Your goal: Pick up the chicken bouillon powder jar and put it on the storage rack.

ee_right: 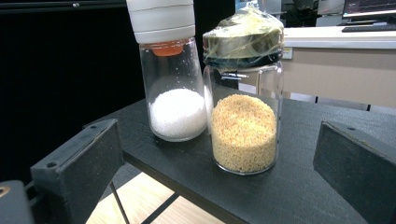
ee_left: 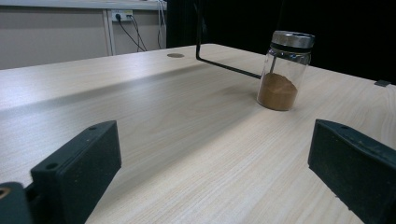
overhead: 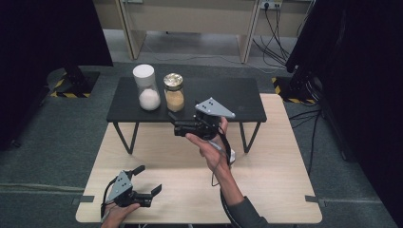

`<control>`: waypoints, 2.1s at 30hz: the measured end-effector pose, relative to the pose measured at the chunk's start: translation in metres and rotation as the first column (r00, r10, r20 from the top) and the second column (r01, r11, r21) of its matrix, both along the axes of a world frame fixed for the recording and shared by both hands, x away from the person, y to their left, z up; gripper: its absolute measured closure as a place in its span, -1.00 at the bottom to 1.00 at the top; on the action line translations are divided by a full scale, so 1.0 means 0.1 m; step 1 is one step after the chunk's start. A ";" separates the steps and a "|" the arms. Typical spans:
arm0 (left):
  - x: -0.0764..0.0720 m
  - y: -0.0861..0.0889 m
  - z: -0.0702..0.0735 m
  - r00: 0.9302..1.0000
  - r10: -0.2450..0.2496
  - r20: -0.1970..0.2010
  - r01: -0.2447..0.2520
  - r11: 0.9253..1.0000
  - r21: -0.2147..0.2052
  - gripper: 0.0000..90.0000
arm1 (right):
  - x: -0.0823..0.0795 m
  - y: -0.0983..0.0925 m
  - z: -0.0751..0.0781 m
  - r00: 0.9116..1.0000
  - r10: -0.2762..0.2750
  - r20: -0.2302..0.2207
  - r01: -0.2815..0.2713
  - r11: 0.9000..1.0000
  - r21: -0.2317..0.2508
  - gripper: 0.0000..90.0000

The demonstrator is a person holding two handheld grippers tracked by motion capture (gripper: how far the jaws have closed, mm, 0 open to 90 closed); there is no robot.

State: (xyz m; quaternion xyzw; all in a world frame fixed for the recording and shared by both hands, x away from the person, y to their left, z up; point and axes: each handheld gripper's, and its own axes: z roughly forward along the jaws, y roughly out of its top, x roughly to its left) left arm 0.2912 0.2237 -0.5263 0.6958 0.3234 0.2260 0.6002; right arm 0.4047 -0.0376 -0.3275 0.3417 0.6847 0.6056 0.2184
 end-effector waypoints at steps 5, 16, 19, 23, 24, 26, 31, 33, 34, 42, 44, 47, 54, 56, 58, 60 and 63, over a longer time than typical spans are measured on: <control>0.00 0.00 0.00 1.000 -0.001 -0.003 0.001 1.000 0.001 -0.96 | -0.08 -0.04 -0.05 1.000 0.006 0.006 -0.006 1.000 0.001 -0.96; 0.00 0.00 0.00 1.000 -0.002 -0.003 0.002 1.000 0.003 -0.95 | -0.22 -0.07 -0.15 0.999 0.028 0.029 -0.028 1.000 0.003 -0.96; 0.00 0.00 0.00 1.000 -0.002 -0.002 0.002 1.000 0.002 -0.95 | -0.26 -0.08 -0.18 0.999 0.034 0.032 -0.034 0.999 0.007 -0.96; 0.00 0.00 0.00 1.000 -0.001 -0.002 0.001 1.000 0.001 -0.95 | -0.31 -0.09 -0.24 0.998 0.044 0.034 -0.044 0.999 0.007 -0.96; 0.00 0.00 0.00 1.000 -0.001 -0.002 0.001 1.000 0.002 -0.96 | -0.32 -0.10 -0.25 0.998 0.046 0.033 -0.046 0.999 0.007 -0.96; 0.00 0.00 0.00 1.000 -0.001 -0.002 0.001 1.000 0.003 -0.95 | -0.33 -0.11 -0.27 0.998 0.048 0.033 -0.048 0.999 0.007 -0.96; 0.00 0.00 0.00 1.000 0.000 -0.003 0.000 1.000 0.003 -0.96 | -0.37 -0.14 -0.34 0.998 0.053 0.028 -0.053 0.998 0.013 -0.96; 0.00 0.00 0.00 1.000 0.000 -0.003 0.000 1.000 0.002 -0.95 | -0.39 -0.15 -0.36 0.998 0.054 0.025 -0.055 0.998 0.015 -0.96; 0.00 0.00 0.00 1.000 0.000 -0.003 0.000 1.000 0.002 -0.95 | -0.40 -0.16 -0.38 0.998 0.056 0.025 -0.057 0.998 0.017 -0.96; 0.00 0.00 0.00 1.000 -0.001 -0.004 0.001 1.000 0.002 -0.96 | -0.47 -0.16 -0.50 0.997 0.075 0.020 -0.075 0.997 0.011 -0.96; 0.00 0.00 0.00 1.000 -0.001 -0.005 0.001 1.000 0.001 -0.95 | -0.49 -0.16 -0.53 0.997 0.080 0.017 -0.080 0.997 0.009 -0.96; 0.00 0.00 0.00 1.000 -0.001 -0.004 0.001 1.000 0.000 -0.95 | -0.52 -0.16 -0.58 0.997 0.080 0.017 -0.080 0.997 0.003 -0.96; 0.00 0.00 0.00 1.000 -0.001 -0.004 0.001 1.000 0.000 -0.95 | -0.56 -0.22 -0.68 0.997 0.080 0.011 -0.080 0.997 0.010 -0.96; 0.00 0.00 0.00 1.000 0.000 -0.004 0.000 1.000 0.000 -0.95 | -0.57 -0.23 -0.71 0.997 0.078 0.007 -0.078 0.997 0.012 -0.96; 0.00 0.00 0.00 1.000 -0.001 -0.004 0.001 1.000 0.000 -0.95 | -0.57 -0.25 -0.75 0.997 0.079 0.004 -0.079 0.997 0.012 -0.96; 0.00 0.00 0.00 1.000 -0.001 -0.004 0.001 1.000 0.000 -0.96 | -0.58 -0.25 -0.77 0.997 0.079 0.001 -0.079 0.997 0.014 -0.96; 0.00 0.00 0.00 1.000 0.001 -0.004 -0.001 1.000 0.000 -0.96 | -0.59 -0.26 -0.80 0.997 0.080 -0.001 -0.080 0.997 0.014 -0.96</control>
